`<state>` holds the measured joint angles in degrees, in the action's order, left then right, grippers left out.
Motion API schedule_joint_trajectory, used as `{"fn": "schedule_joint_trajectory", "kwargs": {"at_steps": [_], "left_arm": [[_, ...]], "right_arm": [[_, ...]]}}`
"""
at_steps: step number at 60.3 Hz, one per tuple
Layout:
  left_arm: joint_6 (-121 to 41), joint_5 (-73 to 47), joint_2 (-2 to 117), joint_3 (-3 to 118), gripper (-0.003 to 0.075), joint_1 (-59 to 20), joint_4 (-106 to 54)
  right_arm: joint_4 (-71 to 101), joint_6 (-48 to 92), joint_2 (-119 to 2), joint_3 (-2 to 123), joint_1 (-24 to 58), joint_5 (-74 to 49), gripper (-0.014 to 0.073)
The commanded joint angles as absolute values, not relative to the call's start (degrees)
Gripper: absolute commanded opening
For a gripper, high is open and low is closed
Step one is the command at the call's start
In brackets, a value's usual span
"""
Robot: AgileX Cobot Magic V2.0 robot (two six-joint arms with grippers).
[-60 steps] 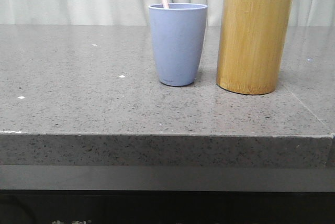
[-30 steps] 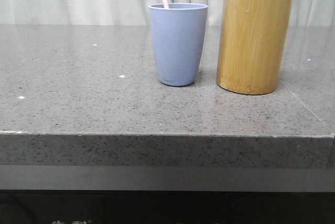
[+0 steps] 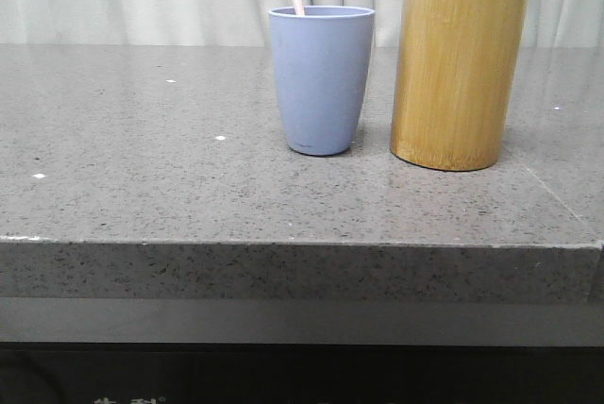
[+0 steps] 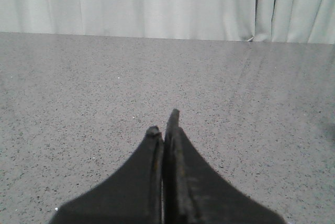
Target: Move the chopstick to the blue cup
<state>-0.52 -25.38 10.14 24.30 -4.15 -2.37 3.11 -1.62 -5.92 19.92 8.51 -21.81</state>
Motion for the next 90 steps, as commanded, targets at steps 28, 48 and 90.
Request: {"fn": "schedule_joint_trajectory", "kwargs": {"at_steps": [28, 48, 90], "left_arm": [[0.0, -14.1, -1.7, 8.9, -0.0019, -3.1, -2.9], [0.0, -4.7, -1.7, -0.3, -0.0019, -3.1, -2.9], [0.0, -5.1, -1.6, -0.6, -0.0019, -3.1, -2.9]], "right_arm": [[2.9, -1.4, -6.5, 21.2, 8.1, -16.9, -0.0069], [2.9, -1.4, -6.5, 21.2, 8.1, -16.9, -0.0069], [2.9, -1.4, -6.5, 21.2, 8.1, -16.8, -0.0069]]}}
